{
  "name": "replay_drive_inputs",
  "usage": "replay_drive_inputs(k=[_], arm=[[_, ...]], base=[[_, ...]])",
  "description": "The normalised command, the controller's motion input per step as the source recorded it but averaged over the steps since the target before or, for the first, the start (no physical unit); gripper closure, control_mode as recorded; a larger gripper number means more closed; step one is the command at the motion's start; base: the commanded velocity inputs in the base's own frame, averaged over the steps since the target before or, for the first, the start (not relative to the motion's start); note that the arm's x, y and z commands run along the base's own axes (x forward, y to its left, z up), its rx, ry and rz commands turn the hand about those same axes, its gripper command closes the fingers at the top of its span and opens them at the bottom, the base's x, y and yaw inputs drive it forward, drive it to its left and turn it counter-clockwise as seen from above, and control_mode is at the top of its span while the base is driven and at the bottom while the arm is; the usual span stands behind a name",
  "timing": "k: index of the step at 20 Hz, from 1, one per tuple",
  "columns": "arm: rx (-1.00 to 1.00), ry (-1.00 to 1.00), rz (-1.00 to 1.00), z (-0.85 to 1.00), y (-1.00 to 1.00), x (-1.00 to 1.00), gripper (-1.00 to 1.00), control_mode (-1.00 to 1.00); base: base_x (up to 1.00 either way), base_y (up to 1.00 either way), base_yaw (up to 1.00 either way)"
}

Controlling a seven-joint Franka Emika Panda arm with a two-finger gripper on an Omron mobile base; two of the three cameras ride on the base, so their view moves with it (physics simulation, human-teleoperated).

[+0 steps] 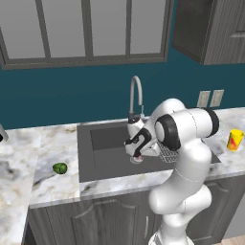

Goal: Remove the avocado and garlic from the sink. Then move the bowl and cup from the counter to the sink for washing.

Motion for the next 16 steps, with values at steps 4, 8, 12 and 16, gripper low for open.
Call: replay_drive_inputs(k=[4,8,12,16], arm=[[0.00,0.00,0.00,-0.17,-0.01,0.16,-1.00,-1.00],[0.00,0.00,0.00,-0.14,-0.01,0.22,-1.00,-1.00],[0.00,0.00,0.00,-0.14,0.00,0.20,-1.00,-1.00],[0.00,0.00,0.00,-0.14,-0.01,0.18,-1.00,-1.00]], base=[[0.00,0.00,0.00],[0.00,0.00,0.00],[0.00,0.00,0.00],[0.00,0.00,0.00]])
